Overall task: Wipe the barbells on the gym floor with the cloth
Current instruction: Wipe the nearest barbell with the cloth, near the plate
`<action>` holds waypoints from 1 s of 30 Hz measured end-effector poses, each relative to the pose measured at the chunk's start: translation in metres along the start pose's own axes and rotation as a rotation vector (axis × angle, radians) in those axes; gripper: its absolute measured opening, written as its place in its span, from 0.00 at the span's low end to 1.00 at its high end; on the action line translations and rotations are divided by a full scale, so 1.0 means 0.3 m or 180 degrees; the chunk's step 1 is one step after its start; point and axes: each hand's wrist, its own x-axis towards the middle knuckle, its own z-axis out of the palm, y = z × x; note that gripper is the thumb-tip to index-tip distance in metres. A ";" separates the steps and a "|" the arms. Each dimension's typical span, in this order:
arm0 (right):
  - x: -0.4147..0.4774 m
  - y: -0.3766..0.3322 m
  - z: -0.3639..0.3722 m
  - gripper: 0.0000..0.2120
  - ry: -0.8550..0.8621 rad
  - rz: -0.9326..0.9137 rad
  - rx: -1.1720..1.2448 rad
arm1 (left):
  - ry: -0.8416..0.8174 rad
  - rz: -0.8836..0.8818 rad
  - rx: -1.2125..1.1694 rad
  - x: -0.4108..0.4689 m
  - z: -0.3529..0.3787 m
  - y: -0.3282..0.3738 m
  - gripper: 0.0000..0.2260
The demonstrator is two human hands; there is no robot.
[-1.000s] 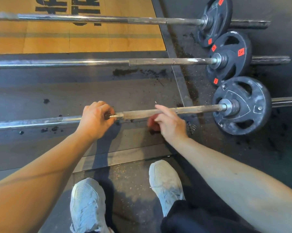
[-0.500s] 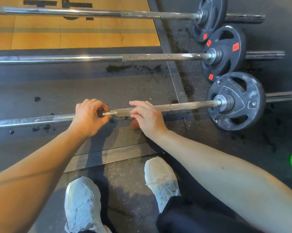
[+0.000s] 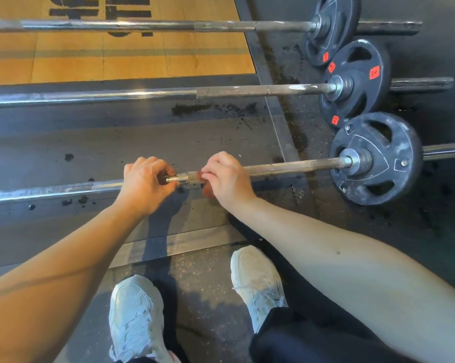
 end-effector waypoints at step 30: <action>-0.129 0.361 -0.305 0.02 0.0688 0.1048 0.0048 | -0.0332 0.0702 0.0034 0.112 0.143 0.225 0.15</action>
